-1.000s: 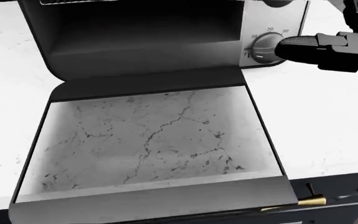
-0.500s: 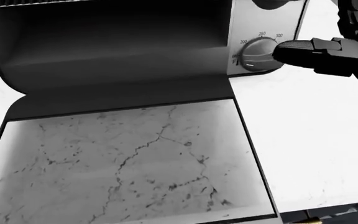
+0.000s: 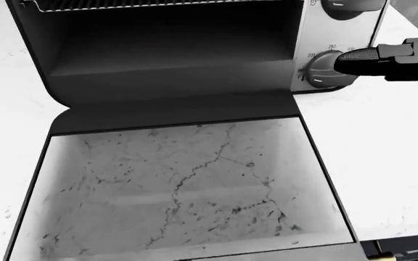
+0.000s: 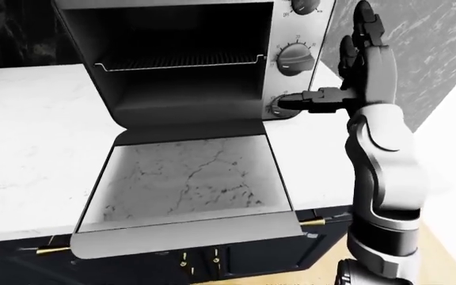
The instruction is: Close the toaster oven door.
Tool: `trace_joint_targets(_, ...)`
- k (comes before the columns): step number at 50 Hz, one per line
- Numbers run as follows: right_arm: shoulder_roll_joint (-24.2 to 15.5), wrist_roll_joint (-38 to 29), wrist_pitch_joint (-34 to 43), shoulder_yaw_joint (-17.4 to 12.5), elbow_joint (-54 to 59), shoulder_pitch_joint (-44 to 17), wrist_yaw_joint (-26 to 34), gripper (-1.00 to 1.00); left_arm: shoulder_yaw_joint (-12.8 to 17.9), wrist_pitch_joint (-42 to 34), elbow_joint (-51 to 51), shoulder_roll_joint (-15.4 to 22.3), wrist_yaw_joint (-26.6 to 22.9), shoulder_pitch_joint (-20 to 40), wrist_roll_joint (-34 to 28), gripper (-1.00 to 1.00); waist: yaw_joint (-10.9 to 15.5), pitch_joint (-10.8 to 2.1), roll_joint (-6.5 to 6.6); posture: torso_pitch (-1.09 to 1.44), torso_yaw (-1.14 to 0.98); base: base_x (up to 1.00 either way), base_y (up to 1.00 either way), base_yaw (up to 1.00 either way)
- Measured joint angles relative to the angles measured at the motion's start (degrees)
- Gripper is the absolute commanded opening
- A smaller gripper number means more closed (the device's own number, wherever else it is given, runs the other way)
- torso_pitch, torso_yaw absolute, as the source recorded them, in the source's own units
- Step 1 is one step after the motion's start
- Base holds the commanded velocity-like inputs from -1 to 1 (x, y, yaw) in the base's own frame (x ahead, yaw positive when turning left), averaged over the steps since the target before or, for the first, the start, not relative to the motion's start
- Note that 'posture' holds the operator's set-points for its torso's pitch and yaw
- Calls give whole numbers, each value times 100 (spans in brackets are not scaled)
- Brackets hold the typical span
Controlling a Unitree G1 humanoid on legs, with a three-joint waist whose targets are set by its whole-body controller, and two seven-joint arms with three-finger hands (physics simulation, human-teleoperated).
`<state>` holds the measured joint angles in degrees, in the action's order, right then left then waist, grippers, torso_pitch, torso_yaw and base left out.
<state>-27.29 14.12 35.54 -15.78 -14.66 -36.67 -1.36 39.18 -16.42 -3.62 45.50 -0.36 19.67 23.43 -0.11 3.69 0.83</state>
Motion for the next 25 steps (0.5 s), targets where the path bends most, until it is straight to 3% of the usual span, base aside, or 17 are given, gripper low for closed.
trace_joint_targets(6,-16,-532,-430,-120,356,28,284,100,4,-47,-19,-3,-51,-7,-6,100,-1,1,8,0,0,0,0,0)
trace_joint_targets(25,-274,-1249,-1538,-291,1155,307,934,100,79,51,-232,-21,-127,-113,13,100,-19,-48,57,0,0,0,0,0)
